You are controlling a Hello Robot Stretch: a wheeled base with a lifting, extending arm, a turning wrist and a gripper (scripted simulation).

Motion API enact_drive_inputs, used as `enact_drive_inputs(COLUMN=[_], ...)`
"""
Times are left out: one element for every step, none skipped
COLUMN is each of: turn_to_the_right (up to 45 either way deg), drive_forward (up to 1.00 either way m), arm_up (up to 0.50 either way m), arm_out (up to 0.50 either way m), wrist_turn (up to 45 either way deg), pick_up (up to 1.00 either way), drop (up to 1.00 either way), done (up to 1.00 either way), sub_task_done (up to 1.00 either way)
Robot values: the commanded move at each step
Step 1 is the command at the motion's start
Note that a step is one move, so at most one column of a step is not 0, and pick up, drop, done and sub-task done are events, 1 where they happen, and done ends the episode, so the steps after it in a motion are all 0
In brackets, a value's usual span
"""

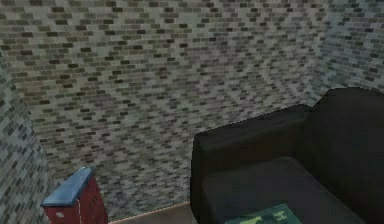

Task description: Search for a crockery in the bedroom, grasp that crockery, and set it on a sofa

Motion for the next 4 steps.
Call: enact_drive_inputs(turn_to_the_right=[0.0,0.0,0.0,0.0], drive_forward=[0.00,0.00,0.00,0.00], arm_up=[-0.24,-0.32,0.00,0.10], arm_out=[0.00,0.00,0.00,0.00], wrist_turn=[0.0,0.0,0.0,0.0], pick_up=[0.00,0.00,0.00,0.00], drop=[0.00,0.00,1.00,0.00], done=[0.00,0.00,0.00,0.00], sub_task_done=[0.00,0.00,0.00,0.00])
